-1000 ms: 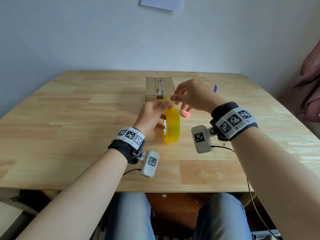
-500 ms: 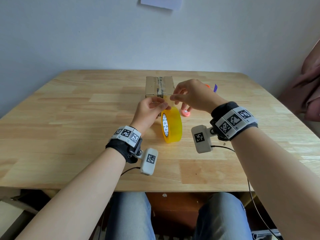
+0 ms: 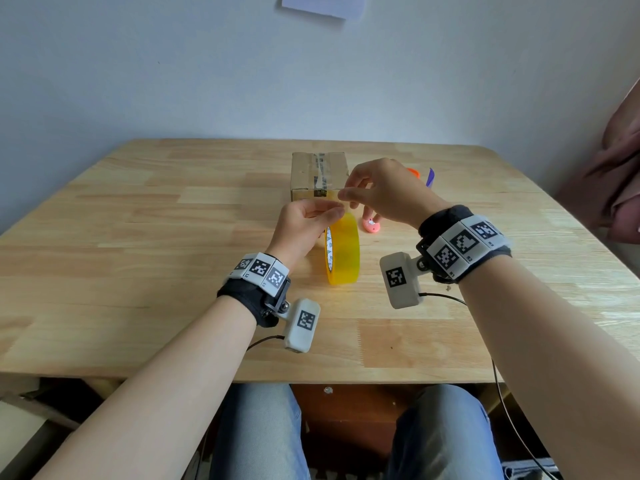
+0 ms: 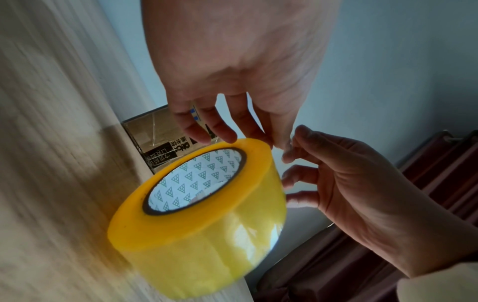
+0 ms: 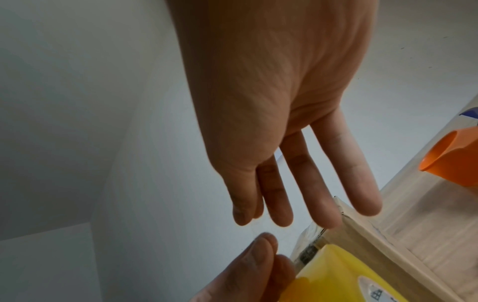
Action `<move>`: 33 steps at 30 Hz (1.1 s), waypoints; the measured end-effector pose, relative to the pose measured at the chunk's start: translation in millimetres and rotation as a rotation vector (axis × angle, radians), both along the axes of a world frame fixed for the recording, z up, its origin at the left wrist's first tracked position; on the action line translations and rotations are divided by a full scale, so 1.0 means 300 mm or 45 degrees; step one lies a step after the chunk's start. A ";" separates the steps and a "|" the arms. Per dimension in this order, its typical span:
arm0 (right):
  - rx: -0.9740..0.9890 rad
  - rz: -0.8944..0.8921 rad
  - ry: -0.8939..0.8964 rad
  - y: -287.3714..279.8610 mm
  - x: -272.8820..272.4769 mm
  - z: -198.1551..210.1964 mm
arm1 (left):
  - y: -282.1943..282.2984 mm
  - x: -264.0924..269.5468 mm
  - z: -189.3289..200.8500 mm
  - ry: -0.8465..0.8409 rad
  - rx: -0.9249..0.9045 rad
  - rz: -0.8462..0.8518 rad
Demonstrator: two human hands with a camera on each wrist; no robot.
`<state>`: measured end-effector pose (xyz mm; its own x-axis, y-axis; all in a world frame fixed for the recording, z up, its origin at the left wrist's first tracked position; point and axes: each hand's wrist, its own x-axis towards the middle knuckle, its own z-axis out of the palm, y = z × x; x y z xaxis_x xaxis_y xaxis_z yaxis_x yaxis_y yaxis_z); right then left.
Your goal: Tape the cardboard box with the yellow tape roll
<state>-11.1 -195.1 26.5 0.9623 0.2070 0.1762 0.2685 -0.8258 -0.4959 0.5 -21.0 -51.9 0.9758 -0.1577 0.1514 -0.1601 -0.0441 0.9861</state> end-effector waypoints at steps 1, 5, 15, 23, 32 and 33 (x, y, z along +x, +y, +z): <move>0.000 0.003 0.002 0.000 0.000 0.000 | -0.001 0.000 -0.001 -0.008 0.000 0.002; 0.014 -0.005 -0.009 -0.005 0.001 -0.005 | -0.001 0.005 0.000 -0.076 0.078 0.020; 0.204 0.006 -0.024 -0.046 -0.008 -0.063 | -0.004 0.027 0.005 -0.195 0.106 0.073; 0.423 -0.001 0.156 -0.070 0.008 -0.101 | 0.002 0.028 0.000 -0.161 0.112 0.064; 0.743 0.069 0.322 -0.044 0.024 -0.164 | 0.000 0.035 0.001 -0.092 0.060 0.061; 0.733 0.064 0.302 -0.039 0.023 -0.167 | -0.001 0.034 0.000 -0.092 0.057 0.060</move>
